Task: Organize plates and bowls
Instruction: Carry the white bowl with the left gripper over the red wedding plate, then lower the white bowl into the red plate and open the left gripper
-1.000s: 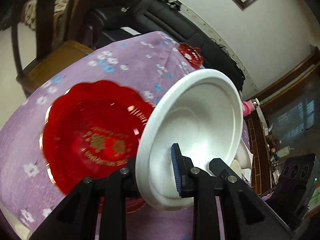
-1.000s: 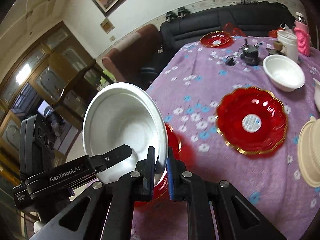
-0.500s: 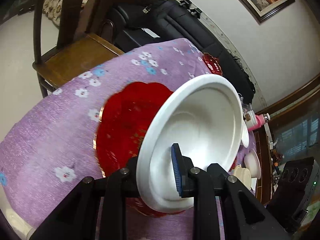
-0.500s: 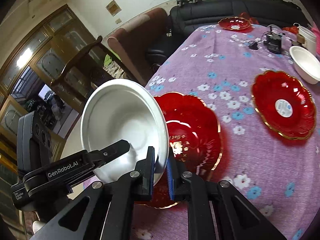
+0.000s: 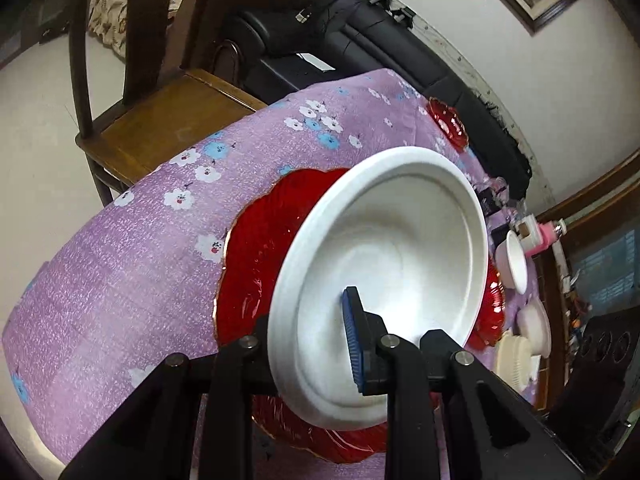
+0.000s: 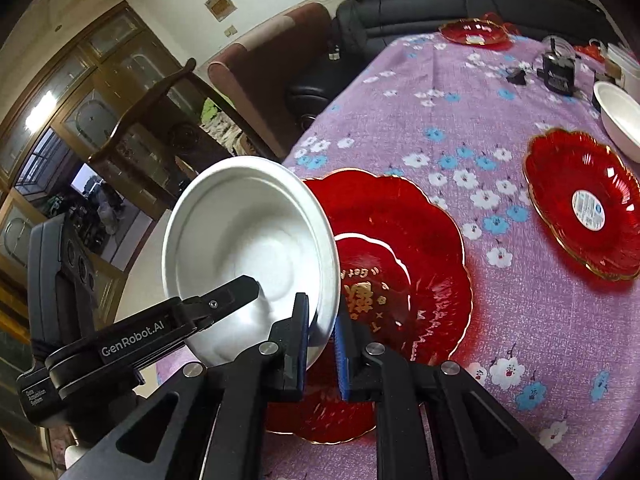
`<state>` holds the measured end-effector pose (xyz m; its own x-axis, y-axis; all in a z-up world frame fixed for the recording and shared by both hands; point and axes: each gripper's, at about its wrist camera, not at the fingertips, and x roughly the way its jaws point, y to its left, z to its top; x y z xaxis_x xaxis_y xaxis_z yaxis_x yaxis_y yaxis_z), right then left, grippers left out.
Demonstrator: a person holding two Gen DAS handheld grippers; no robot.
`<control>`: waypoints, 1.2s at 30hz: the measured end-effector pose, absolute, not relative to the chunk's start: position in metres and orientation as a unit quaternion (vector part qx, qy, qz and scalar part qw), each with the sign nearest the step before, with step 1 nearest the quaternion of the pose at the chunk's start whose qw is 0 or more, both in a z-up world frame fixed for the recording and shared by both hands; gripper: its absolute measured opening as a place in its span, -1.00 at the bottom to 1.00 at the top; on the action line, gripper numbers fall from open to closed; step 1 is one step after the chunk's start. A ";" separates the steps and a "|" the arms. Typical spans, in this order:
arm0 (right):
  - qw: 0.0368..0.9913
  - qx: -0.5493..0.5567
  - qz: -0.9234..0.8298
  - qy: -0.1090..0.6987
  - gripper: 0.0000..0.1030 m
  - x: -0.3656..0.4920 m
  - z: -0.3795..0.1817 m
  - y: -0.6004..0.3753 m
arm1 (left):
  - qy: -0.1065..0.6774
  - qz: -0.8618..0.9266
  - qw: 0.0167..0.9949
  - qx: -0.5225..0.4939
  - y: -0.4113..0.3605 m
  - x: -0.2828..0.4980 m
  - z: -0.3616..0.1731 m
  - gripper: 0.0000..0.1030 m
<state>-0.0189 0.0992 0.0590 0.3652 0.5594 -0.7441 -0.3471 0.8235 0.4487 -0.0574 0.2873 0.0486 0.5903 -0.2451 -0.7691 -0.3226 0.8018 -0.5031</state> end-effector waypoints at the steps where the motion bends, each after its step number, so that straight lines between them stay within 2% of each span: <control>1: 0.818 0.109 0.273 0.494 -0.73 -0.018 0.057 0.098 | 0.456 0.023 0.835 -0.306 0.285 -0.056 0.047 -0.54; 9: 0.806 0.126 0.261 0.515 -0.73 -0.014 0.044 0.083 | 0.477 0.020 0.833 -0.280 0.274 -0.046 0.041 -0.54; 11: 0.800 0.133 0.260 0.523 -0.72 -0.011 0.038 0.082 | 0.480 0.025 0.833 -0.275 0.272 -0.045 0.041 -0.48; 13: 0.796 0.139 0.256 0.531 -0.71 -0.008 0.032 0.080 | 0.481 0.027 0.833 -0.273 0.271 -0.045 0.042 -0.38; 15: 0.799 0.131 0.247 0.533 -0.72 -0.006 0.029 0.079 | 0.473 0.034 0.838 -0.269 0.272 -0.049 0.045 -0.10; 18: 0.803 0.127 0.245 0.529 -0.73 -0.004 0.030 0.078 | 0.452 0.050 0.850 -0.267 0.277 -0.056 0.056 0.14; 22: 0.806 0.120 0.241 0.527 -0.73 -0.006 0.031 0.078 | 0.424 0.061 0.862 -0.272 0.285 -0.070 0.071 0.24; 24: 0.810 0.110 0.240 0.523 -0.69 -0.007 0.032 0.080 | 0.410 0.070 0.868 -0.271 0.287 -0.077 0.079 0.45; 29: 0.843 0.078 0.228 0.480 -0.06 -0.017 0.044 0.081 | 0.372 0.090 0.887 -0.259 0.286 -0.097 0.100 0.58; 31: 0.855 0.067 0.226 0.462 0.10 -0.021 0.052 0.082 | 0.361 0.090 0.892 -0.256 0.285 -0.103 0.106 0.59; 36: 0.873 0.048 0.224 0.430 0.20 -0.030 0.067 0.080 | 0.340 0.094 0.902 -0.249 0.280 -0.116 0.120 0.64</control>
<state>-0.0304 0.0795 0.0673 0.5305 0.4333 -0.7286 -0.3501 0.8948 0.2772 -0.1165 0.2800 0.1198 0.7508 0.0001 -0.6605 -0.3389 0.8584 -0.3851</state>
